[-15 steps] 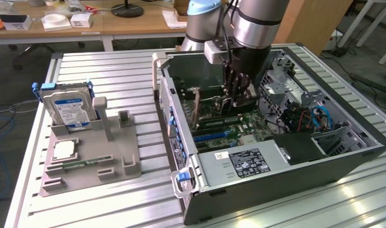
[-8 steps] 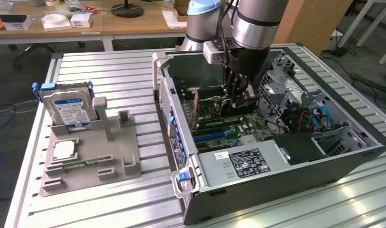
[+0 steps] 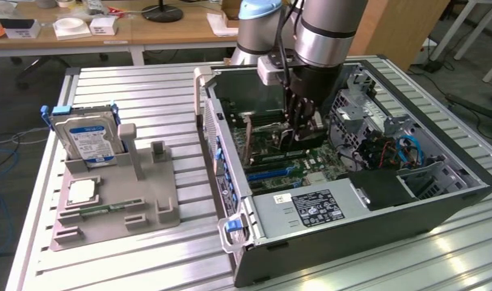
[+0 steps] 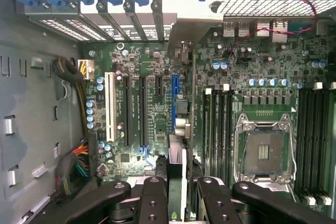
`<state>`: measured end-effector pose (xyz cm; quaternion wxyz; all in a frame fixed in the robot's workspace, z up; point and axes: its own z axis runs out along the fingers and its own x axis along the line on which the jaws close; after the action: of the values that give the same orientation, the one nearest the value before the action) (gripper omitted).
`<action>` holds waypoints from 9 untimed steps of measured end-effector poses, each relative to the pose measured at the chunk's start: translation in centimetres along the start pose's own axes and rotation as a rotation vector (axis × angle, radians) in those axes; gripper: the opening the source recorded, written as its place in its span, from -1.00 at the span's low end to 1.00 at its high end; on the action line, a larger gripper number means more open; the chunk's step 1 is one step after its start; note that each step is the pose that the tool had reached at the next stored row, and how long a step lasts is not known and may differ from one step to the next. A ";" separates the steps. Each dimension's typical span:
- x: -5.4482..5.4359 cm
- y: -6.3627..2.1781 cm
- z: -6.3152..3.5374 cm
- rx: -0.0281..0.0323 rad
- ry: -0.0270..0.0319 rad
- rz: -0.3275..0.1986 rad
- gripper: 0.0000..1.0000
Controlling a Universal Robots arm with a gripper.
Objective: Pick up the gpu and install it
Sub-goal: 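Insert the gpu into the slot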
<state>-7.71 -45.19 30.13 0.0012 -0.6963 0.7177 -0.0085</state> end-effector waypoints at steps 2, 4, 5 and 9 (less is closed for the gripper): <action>0.0 0.12 0.26 0.0000 0.0001 0.000 -0.47; 0.0 0.26 0.54 0.0001 0.0002 0.000 -0.47; 0.0 0.34 0.67 0.0001 0.0003 0.000 -0.47; 0.0 0.60 1.23 0.0000 0.0005 0.000 -0.47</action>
<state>-8.29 -45.23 28.90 0.0011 -0.6962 0.7178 -0.0087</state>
